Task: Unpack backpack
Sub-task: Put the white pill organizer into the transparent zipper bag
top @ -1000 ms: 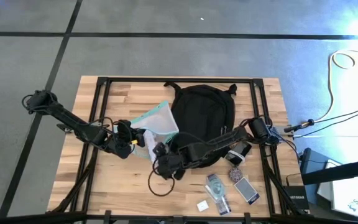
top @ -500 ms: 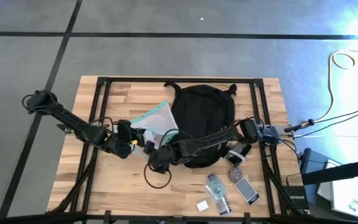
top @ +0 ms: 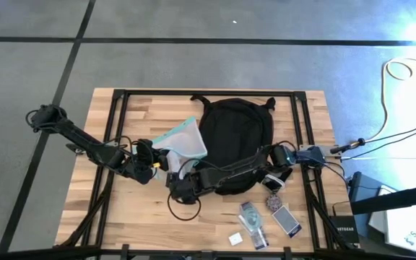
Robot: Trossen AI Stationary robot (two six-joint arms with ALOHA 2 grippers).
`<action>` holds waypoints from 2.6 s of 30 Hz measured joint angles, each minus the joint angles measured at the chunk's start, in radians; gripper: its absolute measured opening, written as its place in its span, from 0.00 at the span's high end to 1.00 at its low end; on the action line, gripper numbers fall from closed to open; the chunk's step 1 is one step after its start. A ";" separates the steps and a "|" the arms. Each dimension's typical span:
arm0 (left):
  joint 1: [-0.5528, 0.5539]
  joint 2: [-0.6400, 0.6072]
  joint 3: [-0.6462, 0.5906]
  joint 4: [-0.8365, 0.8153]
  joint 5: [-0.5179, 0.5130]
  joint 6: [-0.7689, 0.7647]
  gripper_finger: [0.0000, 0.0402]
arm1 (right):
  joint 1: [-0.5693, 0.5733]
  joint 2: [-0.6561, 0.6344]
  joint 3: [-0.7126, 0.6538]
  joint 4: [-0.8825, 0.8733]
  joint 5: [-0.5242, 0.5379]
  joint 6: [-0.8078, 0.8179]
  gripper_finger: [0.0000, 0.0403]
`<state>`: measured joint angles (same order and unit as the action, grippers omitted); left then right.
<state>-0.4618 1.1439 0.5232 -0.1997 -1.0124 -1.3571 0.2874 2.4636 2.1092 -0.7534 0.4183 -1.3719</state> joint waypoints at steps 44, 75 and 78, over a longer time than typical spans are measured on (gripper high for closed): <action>-0.001 0.000 0.000 -0.027 0.011 -0.019 1.00 | 0.032 0.044 -0.014 0.464 -0.036 0.274 0.43; 0.000 0.000 0.000 -0.025 0.007 -0.023 1.00 | 0.072 0.039 -0.024 0.211 -0.127 0.670 1.00; 0.000 0.000 0.000 -0.025 0.007 -0.023 1.00 | 0.058 0.038 -0.023 0.196 -0.071 0.699 1.00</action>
<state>-0.4622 1.1439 0.5228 -0.2249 -1.0054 -1.3796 0.3453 2.5012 2.0861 -0.5577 0.3469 -0.6727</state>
